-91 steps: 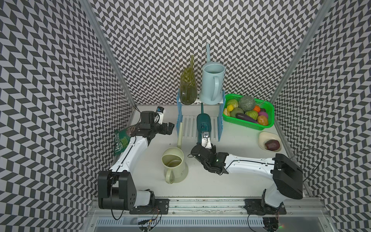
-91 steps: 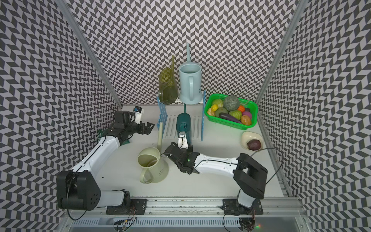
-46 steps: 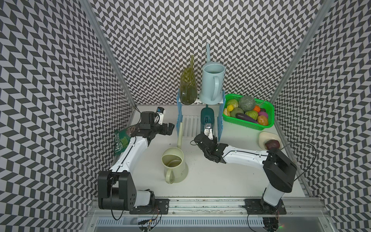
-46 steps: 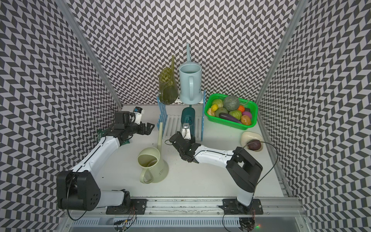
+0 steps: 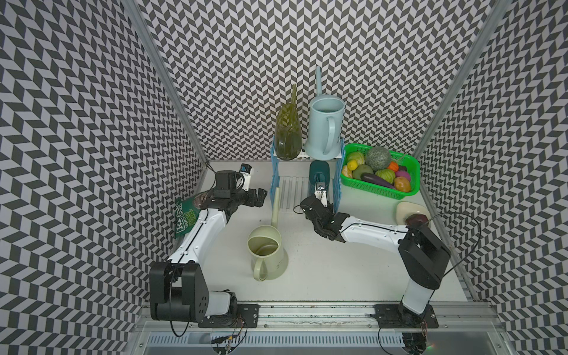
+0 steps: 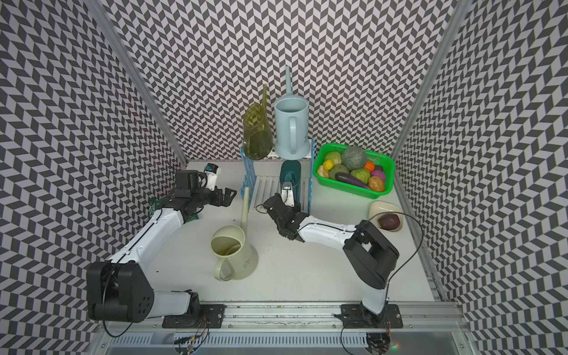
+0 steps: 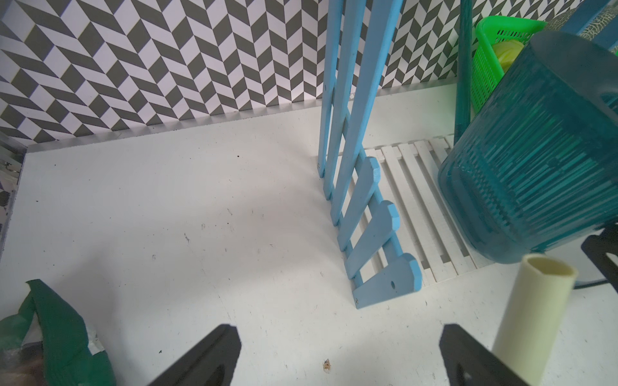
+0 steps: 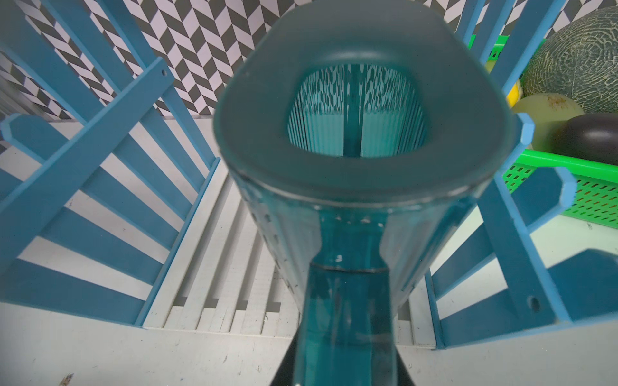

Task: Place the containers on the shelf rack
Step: 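Place the container on the shelf.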

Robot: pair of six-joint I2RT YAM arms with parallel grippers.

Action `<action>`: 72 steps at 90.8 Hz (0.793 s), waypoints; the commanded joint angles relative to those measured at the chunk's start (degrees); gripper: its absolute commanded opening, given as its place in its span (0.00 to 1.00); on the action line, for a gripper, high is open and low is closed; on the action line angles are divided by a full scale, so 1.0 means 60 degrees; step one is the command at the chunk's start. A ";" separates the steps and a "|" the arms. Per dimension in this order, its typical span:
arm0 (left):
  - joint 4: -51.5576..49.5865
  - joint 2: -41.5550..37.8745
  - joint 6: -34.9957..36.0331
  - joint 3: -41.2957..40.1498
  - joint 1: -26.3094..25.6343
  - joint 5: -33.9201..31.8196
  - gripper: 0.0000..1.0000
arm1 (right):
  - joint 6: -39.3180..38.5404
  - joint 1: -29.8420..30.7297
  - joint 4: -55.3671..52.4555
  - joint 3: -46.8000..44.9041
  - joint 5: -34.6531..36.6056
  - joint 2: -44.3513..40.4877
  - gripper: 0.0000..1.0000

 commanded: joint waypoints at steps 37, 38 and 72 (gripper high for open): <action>-0.0088 -0.0211 0.0157 -0.0082 0.0094 0.0076 1.00 | 0.0424 -0.0034 -0.0044 0.0391 -0.0061 0.0013 0.25; -0.0083 -0.0207 0.0157 -0.0088 0.0100 0.0076 1.00 | 0.0429 -0.0034 -0.0045 0.0391 -0.0069 0.0013 0.25; -0.0107 -0.0241 0.0159 -0.0125 0.0089 0.0079 1.00 | 0.0461 -0.0020 -0.0185 0.0436 -0.0196 -0.0138 0.41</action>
